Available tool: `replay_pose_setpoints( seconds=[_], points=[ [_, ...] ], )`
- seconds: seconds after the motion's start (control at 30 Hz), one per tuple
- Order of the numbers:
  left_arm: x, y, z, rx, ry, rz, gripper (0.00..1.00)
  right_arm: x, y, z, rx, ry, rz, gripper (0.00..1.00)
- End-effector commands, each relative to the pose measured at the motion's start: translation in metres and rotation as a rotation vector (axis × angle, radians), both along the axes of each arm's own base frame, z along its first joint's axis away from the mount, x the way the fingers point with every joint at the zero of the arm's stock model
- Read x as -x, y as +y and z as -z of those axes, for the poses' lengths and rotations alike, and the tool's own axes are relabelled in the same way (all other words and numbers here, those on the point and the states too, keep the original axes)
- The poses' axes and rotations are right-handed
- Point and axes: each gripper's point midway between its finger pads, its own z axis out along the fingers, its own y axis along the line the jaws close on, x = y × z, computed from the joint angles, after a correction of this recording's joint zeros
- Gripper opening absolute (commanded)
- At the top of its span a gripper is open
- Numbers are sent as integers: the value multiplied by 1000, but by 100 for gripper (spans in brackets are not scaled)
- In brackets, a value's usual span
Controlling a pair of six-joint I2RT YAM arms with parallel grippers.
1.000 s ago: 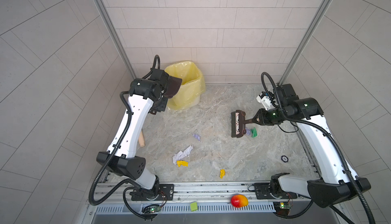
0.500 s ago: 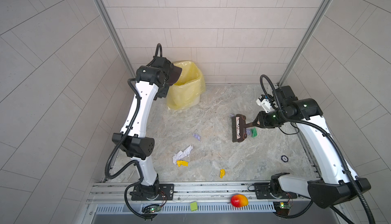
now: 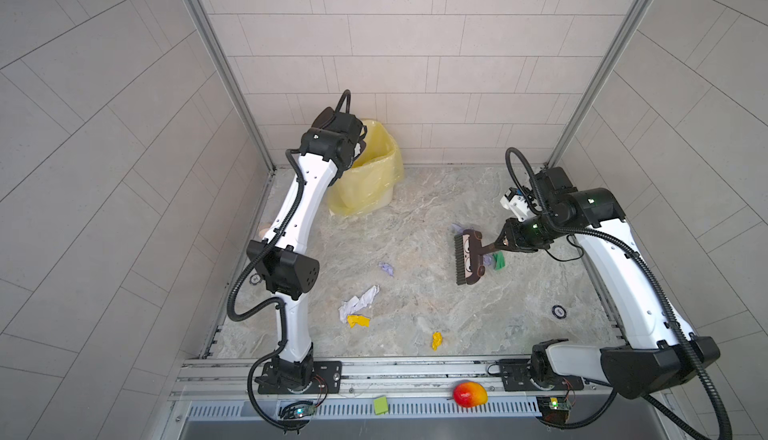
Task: Sweep away the paper scraps from the table
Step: 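Tip the dustpan over the yellow bin with the left gripper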
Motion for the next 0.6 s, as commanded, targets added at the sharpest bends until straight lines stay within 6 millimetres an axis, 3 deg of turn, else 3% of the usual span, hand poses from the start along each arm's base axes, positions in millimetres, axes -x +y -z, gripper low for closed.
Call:
replay_pose_setpoints(
  seconds=[0.0, 0.3, 0.57],
  points=[
    [-12, 4, -16, -184, -14, 25, 0, 2, 1, -13, -14, -29, -13, 0],
    [-38, -5, -50, -451, -64, 70, 0, 3, 0, -12, -4, -23, -23, 0],
    [-60, -36, -60, -652, -82, 190, 0, 6, -1, -12, 2, -22, -31, 0]
  ],
)
